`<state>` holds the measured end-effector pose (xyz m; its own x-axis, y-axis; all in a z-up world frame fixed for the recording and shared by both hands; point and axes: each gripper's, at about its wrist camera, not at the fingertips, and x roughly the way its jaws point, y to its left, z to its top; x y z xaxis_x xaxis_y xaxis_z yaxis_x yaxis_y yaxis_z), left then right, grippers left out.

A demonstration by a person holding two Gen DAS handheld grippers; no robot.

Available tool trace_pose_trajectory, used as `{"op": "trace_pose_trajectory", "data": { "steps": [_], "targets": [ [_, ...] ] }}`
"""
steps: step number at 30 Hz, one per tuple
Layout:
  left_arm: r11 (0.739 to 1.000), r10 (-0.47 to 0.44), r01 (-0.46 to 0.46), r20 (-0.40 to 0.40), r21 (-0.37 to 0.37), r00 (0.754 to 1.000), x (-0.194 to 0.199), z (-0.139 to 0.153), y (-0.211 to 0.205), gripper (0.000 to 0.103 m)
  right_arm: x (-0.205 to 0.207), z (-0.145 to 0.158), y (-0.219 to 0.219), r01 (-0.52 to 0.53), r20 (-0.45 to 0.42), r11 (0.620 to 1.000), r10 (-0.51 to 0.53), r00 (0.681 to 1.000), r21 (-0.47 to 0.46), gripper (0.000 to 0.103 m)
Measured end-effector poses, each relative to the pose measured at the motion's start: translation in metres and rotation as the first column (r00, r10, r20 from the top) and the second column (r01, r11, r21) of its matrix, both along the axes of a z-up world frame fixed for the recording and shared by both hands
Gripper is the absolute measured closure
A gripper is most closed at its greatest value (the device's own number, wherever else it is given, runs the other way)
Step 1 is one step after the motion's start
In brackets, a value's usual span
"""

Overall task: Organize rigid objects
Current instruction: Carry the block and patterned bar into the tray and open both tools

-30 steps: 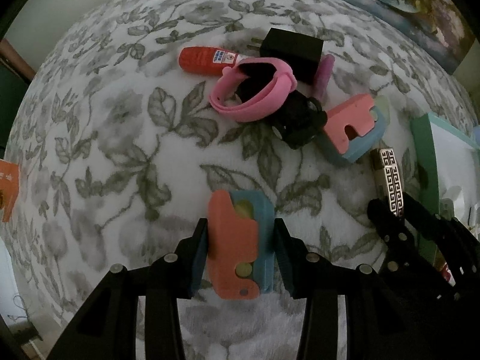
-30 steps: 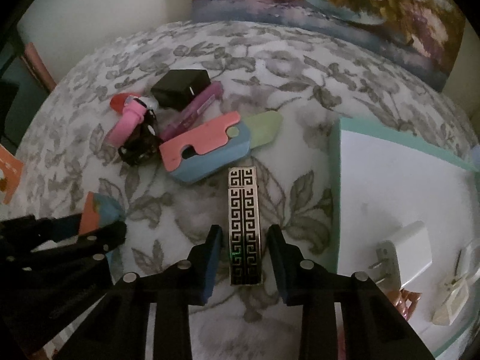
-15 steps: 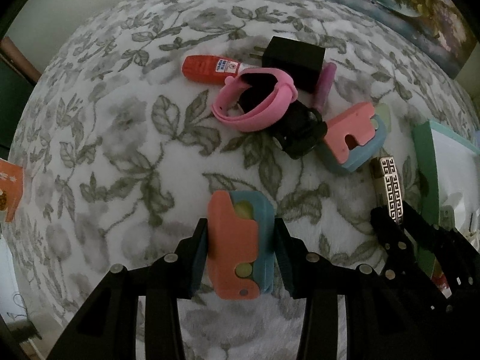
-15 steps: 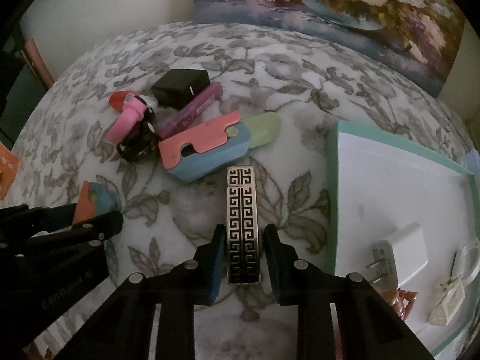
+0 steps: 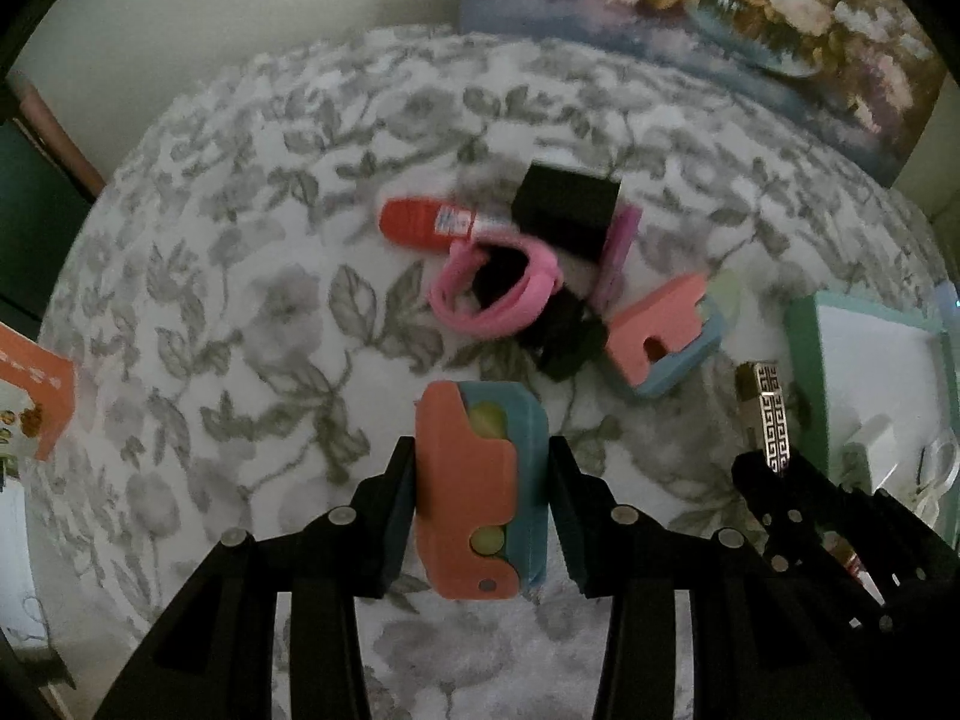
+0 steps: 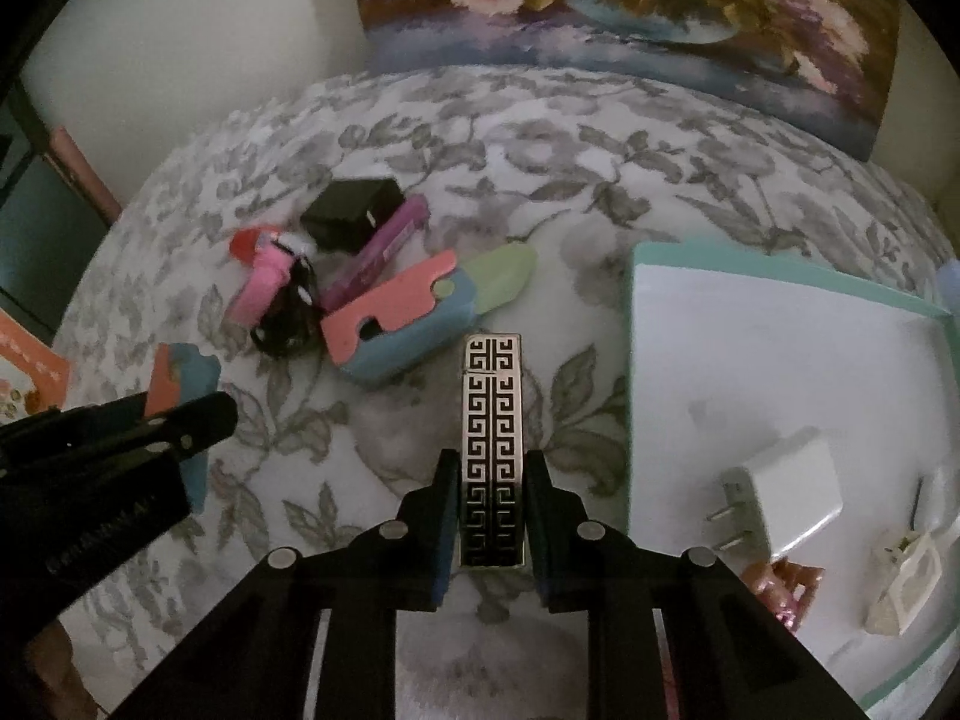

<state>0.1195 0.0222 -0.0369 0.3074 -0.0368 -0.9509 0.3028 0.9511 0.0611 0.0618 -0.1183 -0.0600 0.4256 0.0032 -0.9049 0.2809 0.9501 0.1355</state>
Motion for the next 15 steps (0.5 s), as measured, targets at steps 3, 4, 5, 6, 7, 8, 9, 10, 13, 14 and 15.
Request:
{"op": "trace_pose_trajectory", "data": {
  "steps": [3,4,5,6,7,8,9,10,13,14,15],
  "targets": [
    [1.0,-0.004,0.004,0.039,-0.009,0.999,-0.003,0.015,-0.005,0.059,-0.004,0.013,-0.007,0.013,0.034,1.0,-0.013,0.999,0.01,0.081],
    [1.0,-0.007,0.008,0.053,-0.013,0.999,-0.005,0.02,-0.008,0.059,-0.006,0.019,-0.011,0.022,0.05,1.0,-0.023,0.999,0.016,0.081],
    [1.0,-0.012,0.013,0.062,-0.018,0.998,-0.006,0.024,-0.009,0.059,-0.007,0.023,-0.015,0.028,0.062,0.999,-0.03,0.998,0.022,0.081],
    [1.0,-0.016,0.018,0.071,-0.023,0.997,-0.007,0.027,-0.009,0.059,-0.009,0.028,-0.019,0.036,0.074,0.999,-0.038,0.997,0.03,0.081],
    [0.999,-0.022,0.024,0.08,-0.028,0.997,-0.009,0.032,-0.011,0.059,-0.01,0.031,-0.022,0.043,0.084,0.998,-0.045,0.995,0.035,0.081],
    [0.999,-0.03,0.033,0.09,-0.032,0.996,-0.011,0.036,-0.014,0.059,-0.012,0.036,-0.025,0.05,0.093,0.998,-0.054,0.994,0.04,0.081],
    [0.998,-0.039,0.042,0.097,-0.035,0.995,-0.012,0.039,-0.015,0.059,-0.014,0.039,-0.029,0.057,0.101,0.997,-0.061,0.993,0.043,0.081],
    [0.998,-0.046,0.05,0.103,-0.037,0.994,-0.014,0.042,-0.018,0.059,-0.016,0.043,-0.034,0.065,0.109,0.997,-0.07,0.992,0.049,0.081],
    [0.997,-0.066,0.071,0.112,-0.04,0.991,-0.018,0.047,-0.028,0.059,-0.021,0.047,-0.048,0.089,0.122,0.993,-0.097,0.988,0.071,0.081],
    [0.996,-0.074,0.079,0.11,-0.039,0.991,-0.019,0.048,-0.033,0.059,-0.023,0.048,-0.056,0.108,0.122,0.991,-0.117,0.986,0.08,0.081],
    [0.996,-0.081,0.086,0.107,-0.038,0.991,-0.019,0.048,-0.038,0.059,-0.025,0.048,-0.064,0.13,0.117,0.987,-0.14,0.983,0.089,0.081]
  ]
}}
